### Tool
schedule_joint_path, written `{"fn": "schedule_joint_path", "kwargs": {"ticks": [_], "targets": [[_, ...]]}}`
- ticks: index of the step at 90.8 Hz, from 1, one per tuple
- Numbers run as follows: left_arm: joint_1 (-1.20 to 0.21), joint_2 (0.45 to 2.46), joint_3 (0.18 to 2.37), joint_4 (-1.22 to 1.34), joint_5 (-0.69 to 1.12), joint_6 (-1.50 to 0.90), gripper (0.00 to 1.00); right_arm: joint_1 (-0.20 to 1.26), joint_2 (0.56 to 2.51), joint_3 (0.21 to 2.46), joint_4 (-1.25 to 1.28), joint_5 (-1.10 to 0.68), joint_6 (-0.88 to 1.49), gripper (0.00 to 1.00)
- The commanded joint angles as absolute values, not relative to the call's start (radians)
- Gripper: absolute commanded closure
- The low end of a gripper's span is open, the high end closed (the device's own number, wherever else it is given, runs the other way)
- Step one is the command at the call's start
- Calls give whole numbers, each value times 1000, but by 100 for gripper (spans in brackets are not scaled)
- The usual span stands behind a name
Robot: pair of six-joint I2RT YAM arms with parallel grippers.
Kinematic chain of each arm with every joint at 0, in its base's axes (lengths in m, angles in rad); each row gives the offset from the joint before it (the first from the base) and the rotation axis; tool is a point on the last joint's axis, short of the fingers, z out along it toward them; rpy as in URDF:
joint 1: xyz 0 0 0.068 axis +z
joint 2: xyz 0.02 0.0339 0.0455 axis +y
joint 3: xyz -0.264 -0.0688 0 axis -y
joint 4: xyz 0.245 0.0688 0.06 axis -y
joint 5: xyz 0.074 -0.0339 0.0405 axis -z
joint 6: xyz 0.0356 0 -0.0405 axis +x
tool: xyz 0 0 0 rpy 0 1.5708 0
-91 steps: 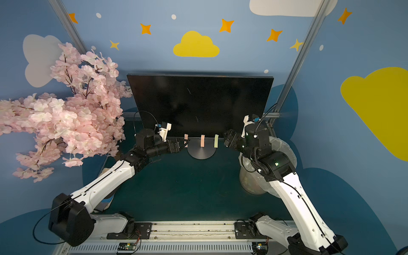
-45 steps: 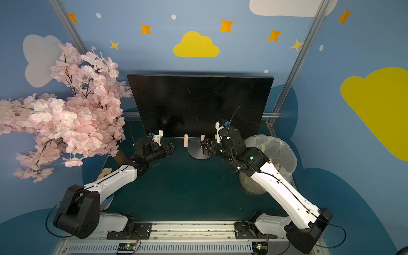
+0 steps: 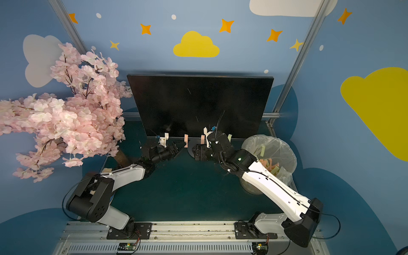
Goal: Remove the sticky note from the monitor
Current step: Tear off the sticky note from the monitor.
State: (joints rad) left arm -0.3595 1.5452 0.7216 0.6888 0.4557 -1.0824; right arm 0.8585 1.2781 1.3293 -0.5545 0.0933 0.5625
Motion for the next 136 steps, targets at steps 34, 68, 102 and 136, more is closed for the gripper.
{"fn": "schedule_joint_path", "kwargs": {"ticks": [34,68,102,136], "targets": [[-387,1580,742,739,459,-1077,47,865,1276,1303,-515,115,558,22],[-411,1585,750,751,416,-1065,62,865,1260,1292,-521,123,554,22],[-416,1565,745,756,378,-1047,72,865,1245,1276,-530,126,554,22],[-419,1541,742,756,383,-1041,97,865,1212,1257,-558,148,552,22]]}}
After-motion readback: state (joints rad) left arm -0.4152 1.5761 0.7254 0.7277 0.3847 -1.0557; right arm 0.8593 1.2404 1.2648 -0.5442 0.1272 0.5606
